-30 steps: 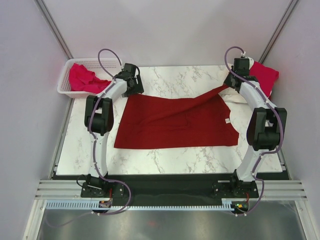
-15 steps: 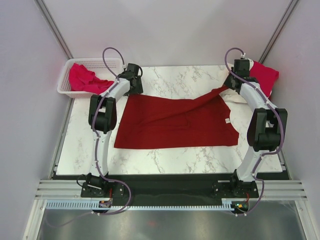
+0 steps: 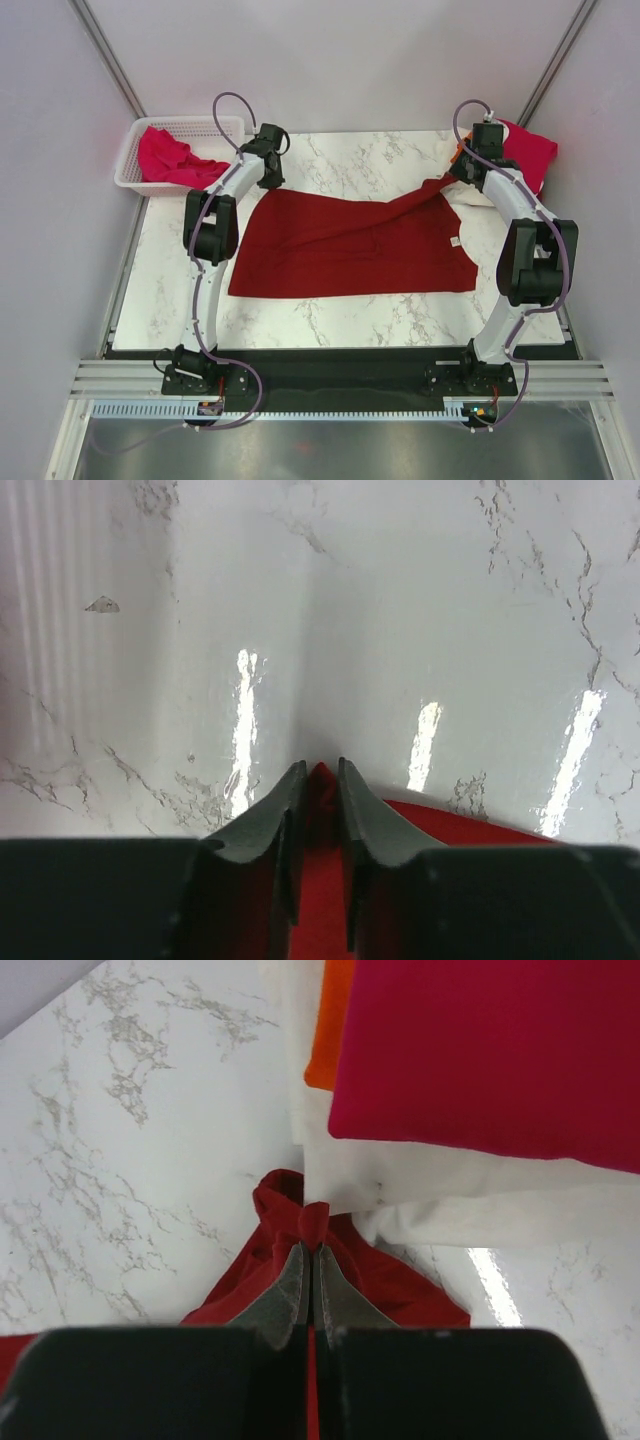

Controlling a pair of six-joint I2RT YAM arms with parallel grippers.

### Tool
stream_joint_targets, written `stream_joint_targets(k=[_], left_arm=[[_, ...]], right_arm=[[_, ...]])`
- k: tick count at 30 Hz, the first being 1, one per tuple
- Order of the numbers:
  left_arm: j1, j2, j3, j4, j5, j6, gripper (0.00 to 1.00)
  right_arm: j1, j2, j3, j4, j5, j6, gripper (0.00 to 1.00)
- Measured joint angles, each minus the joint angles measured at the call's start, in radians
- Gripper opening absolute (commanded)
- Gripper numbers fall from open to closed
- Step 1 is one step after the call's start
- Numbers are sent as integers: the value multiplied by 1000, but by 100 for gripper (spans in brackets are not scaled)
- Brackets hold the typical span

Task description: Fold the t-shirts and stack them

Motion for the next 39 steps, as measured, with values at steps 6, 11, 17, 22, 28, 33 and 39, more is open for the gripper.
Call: stream_joint_targets(k=[6,11,17,22,28,33,39], left_arm=[[1,2,8,-13,6,14,2],[4,-6,8,-37,-4,23,2],[24,-105,-39,-71,-14,24,2],[42,-234,-95,-72,-40,24,2],[58,-335,-164,-72,-69,23,2],[83,-340,-212,-74,-67,23,2],[98,-340,-231,-84,-56,23,2]], right_arm=[[0,43,99,2,-144,-1,0],[14,147,313,-15,-264,-8,0],[37,224,476,-55,-325,-23,0],[47,226,480,-92,-339,-30,0],[46,226,470,-107,-343,-31,0],[46,231,465,-114,-363,-30,0],[46,234,449,-114,-403,-29,0]])
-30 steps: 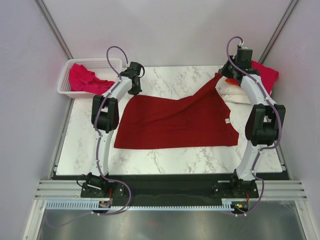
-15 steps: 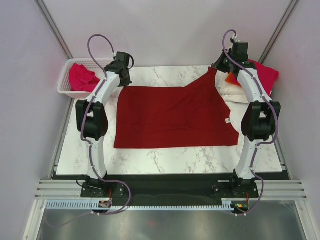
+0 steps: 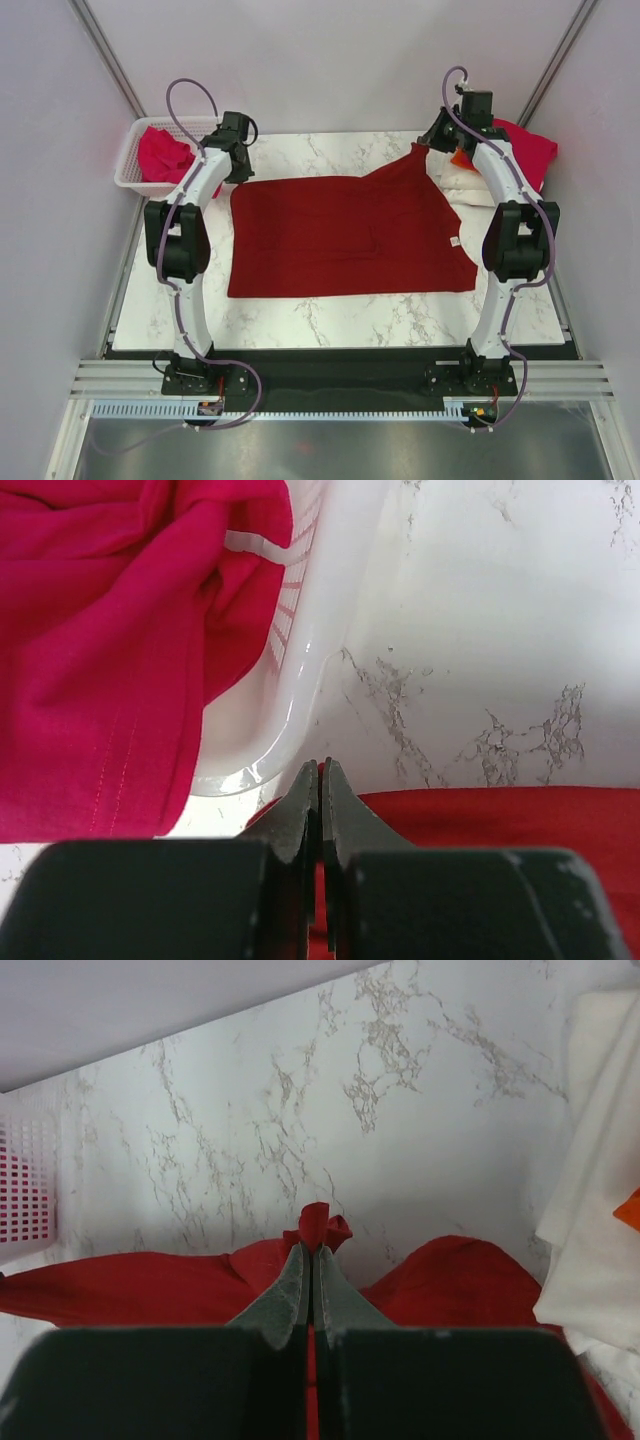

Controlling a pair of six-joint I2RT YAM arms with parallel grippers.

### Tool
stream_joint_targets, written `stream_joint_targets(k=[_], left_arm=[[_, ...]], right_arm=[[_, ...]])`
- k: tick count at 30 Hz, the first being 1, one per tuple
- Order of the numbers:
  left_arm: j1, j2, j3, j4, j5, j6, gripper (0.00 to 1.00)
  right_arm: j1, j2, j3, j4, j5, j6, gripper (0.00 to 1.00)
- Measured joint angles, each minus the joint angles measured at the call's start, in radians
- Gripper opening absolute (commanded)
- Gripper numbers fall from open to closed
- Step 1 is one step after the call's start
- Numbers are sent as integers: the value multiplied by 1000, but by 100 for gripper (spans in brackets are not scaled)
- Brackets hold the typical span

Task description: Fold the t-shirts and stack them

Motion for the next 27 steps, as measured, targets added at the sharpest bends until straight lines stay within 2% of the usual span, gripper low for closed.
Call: stream_joint_targets(k=[6,16,27], left_arm=[[-2,-26,-52,1,2,0,2],[5,-177,-257,13,12,-1,2],[5,-222,-385,69,64,6,2]], right_arm=[[0,-58,-164,-10,-18,-4,2],[0,-370,-525,-33,25,-19,0],[0,-603,-684,-37,138,-16,0]])
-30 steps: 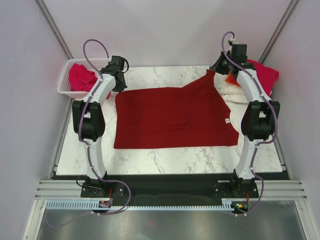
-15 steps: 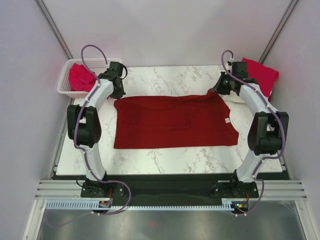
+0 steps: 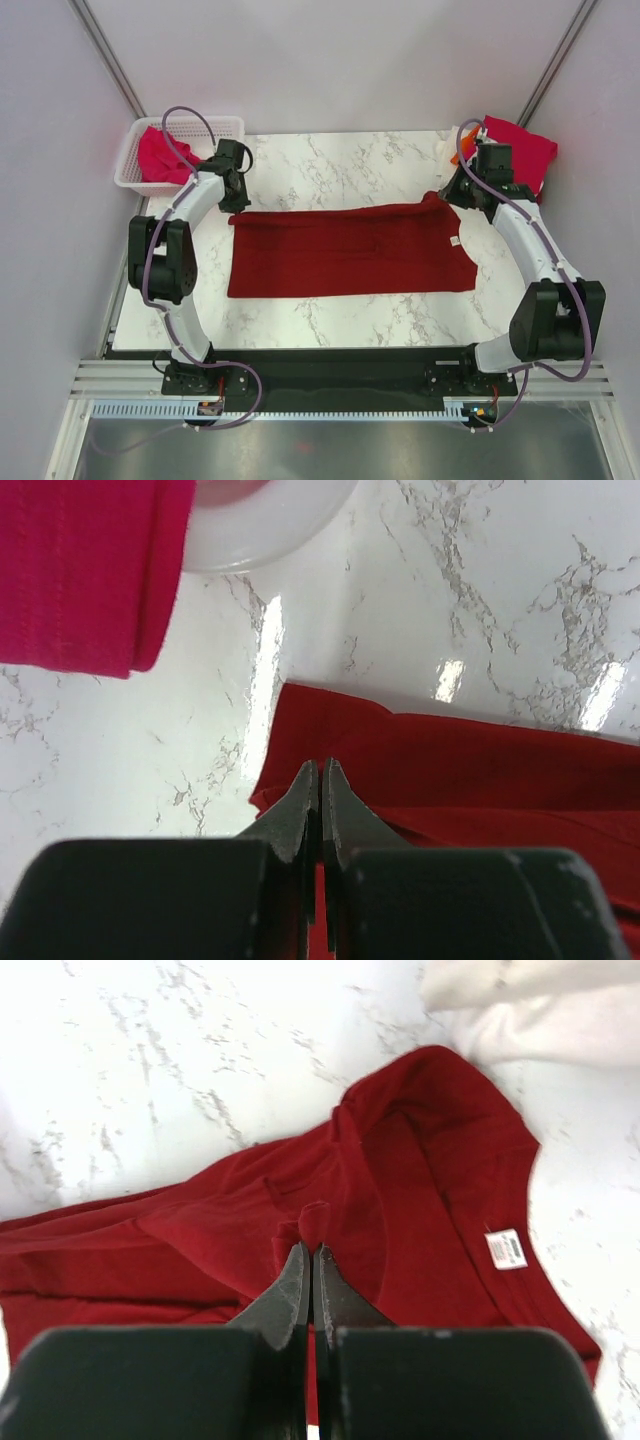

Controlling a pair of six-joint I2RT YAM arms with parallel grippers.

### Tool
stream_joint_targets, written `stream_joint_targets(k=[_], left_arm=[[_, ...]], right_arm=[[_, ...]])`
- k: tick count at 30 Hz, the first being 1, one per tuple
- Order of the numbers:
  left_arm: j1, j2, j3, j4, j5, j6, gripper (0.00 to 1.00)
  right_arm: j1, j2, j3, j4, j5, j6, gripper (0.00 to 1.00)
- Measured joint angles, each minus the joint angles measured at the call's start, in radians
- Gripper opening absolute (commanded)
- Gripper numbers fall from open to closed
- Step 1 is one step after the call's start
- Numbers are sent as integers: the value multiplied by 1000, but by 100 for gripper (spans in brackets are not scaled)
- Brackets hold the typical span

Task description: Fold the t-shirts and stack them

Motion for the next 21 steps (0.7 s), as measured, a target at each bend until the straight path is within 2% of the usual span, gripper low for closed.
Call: stream_joint_targets(k=[13,14,17,18,20,21], left_arm=[[-15,-50,-92,43,24,14,2],[-16,-60,-99,45,24,14,9],[-20,-84,-130,53,26,18,18],[-20,-92,-145,56,25,18,28],[-20,-116,-185,56,18,22,62],[-20,-129,-203,54,11,26,87]], right_arm=[[0,-99,-143,-34,127,35,0],[0,-105,-155,-36,135,39,0],[0,-127,-198,-38,167,50,0],[0,-134,-215,-38,179,54,0],[0,-144,-244,-42,197,62,0],[0,-148,-260,-45,206,66,16]])
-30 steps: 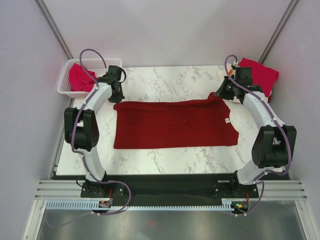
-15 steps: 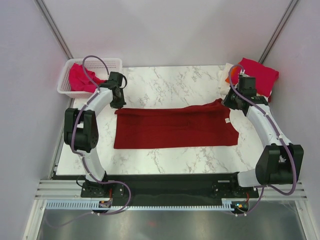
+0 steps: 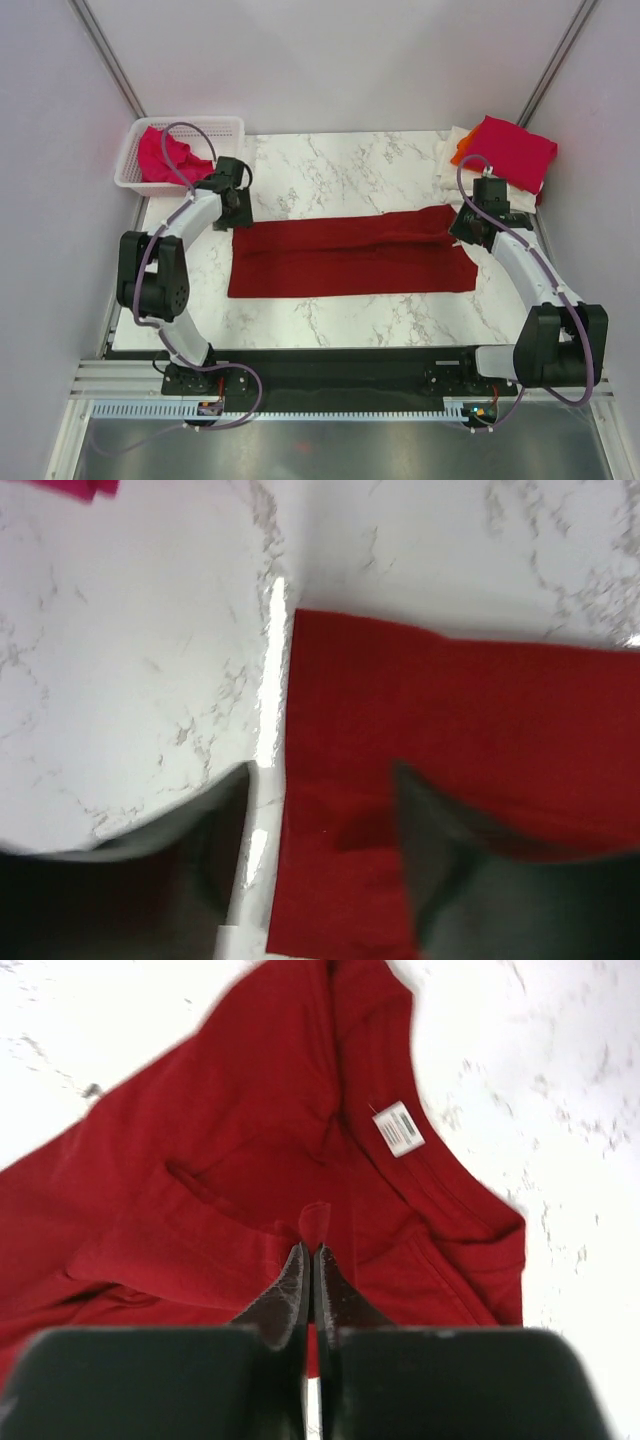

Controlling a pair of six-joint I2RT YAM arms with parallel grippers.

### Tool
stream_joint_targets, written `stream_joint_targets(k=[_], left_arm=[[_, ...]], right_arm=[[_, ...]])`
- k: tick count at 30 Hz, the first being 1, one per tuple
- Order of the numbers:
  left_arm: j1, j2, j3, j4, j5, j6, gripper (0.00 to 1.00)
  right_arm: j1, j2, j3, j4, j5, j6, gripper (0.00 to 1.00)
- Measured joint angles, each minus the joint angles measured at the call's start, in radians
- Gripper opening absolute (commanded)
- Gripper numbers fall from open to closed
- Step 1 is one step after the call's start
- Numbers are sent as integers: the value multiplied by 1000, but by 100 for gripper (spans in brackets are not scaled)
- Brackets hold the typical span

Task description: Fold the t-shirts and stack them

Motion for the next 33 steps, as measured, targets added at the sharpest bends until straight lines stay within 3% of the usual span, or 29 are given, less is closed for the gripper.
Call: stream_joint_targets(k=[2,3,6,13,18,27,33], left_arm=[[0,-38,-40,-9,-16,-8,100],[2,-58,-53,-12,-26,-14,100],[7,-112,-64,-17,-43,-17,97],[9,-143,-34,-5,-3,-22,89],[-44,-79,-17,1,36,-50,87],[-111,69,-23,3,67,-107,84],[-148,58,-119,13,60,-142,84]], right_arm=[[0,-6,-26,-4,16,17,46],[0,-9,-39,-8,25,15,61],[0,-19,-60,-19,45,20,73],[0,-96,-103,-20,60,33,71],[41,-83,-119,38,-8,59,68],[154,240,-106,145,-80,83,67],[156,482,147,162,-95,89,65]])
